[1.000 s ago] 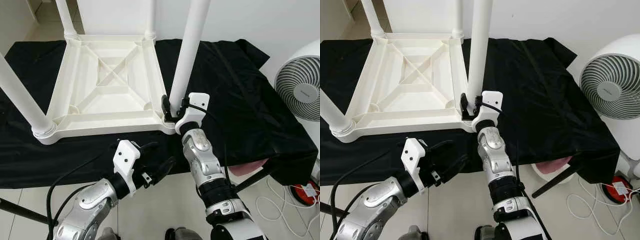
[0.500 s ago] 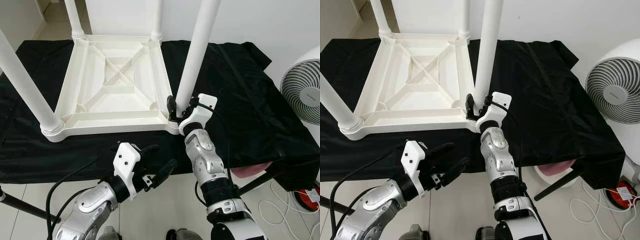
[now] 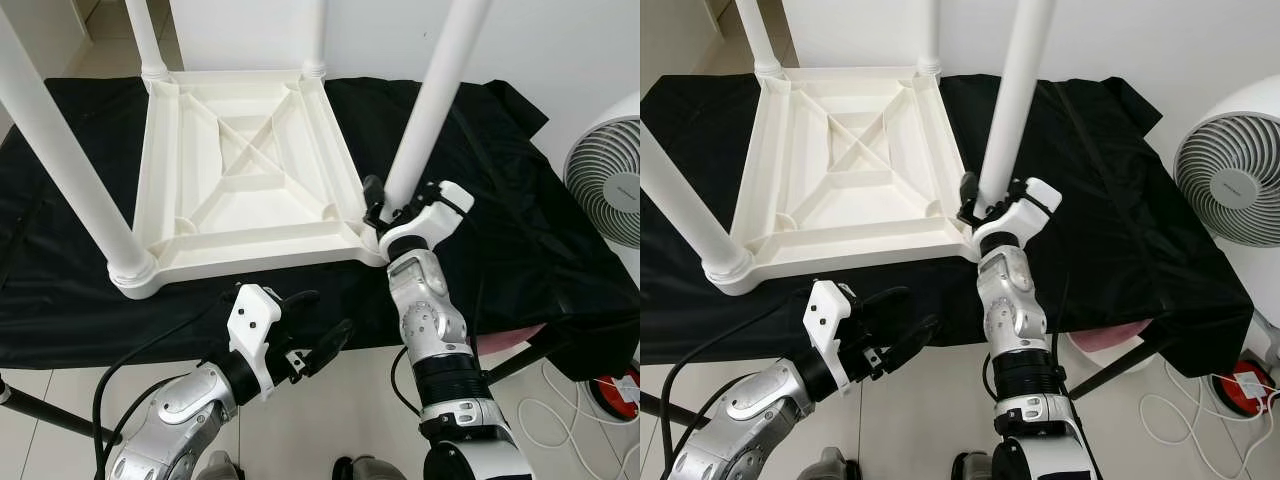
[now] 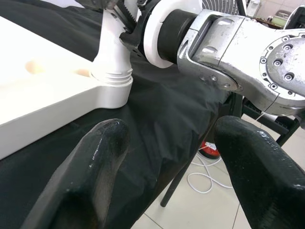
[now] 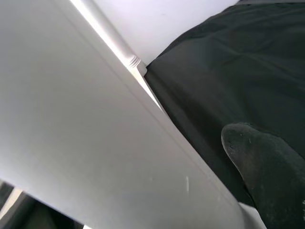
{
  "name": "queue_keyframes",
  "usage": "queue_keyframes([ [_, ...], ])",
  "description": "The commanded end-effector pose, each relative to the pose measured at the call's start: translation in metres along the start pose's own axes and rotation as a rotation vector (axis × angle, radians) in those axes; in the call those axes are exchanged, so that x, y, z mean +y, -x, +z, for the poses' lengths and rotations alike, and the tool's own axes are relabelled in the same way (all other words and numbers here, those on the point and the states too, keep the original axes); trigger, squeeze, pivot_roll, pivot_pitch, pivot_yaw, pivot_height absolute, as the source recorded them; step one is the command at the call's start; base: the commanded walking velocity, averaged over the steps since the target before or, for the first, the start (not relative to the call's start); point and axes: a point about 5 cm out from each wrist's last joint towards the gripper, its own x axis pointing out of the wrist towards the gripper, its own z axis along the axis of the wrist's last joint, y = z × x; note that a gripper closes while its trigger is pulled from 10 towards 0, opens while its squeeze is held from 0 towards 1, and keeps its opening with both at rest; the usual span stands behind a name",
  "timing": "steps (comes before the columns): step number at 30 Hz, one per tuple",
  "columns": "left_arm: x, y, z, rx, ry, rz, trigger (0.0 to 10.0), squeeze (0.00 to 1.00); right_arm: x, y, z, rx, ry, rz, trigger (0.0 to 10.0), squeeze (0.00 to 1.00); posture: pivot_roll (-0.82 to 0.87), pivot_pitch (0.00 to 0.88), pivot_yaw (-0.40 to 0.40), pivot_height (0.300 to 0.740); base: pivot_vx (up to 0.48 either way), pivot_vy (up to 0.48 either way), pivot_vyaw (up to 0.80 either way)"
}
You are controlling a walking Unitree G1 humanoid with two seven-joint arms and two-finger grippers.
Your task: Building children table
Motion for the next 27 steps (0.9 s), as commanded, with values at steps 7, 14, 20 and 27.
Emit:
queue_keyframes([
  [7,-0.001,-0.001,0.001,0.004,0.008,-0.001,10.0,0.00,0.005,0.006,-0.018,0.039,-0.267,-0.075,10.0,0.00,-0.03,0.097,-0.012,0.740,0.000,0.000,0.00],
  [14,-0.001,-0.002,0.001,0.003,0.010,0.000,10.0,0.00,-0.001,0.007,-0.019,0.076,-0.375,-0.077,10.0,0.00,-0.03,0.096,-0.015,0.740,0.000,0.000,0.00],
  [20,-0.001,-0.002,0.001,0.003,0.009,0.000,10.0,0.00,0.001,0.007,-0.020,0.106,-0.406,-0.047,10.0,0.00,-0.03,0.096,-0.015,0.740,0.000,0.000,0.00],
  [27,-0.003,-0.001,0.000,0.006,0.023,-0.002,10.0,0.00,-0.012,0.014,-0.024,0.103,-0.593,-0.110,10.0,0.00,-0.03,0.090,-0.011,0.740,0.000,0.000,0.00],
])
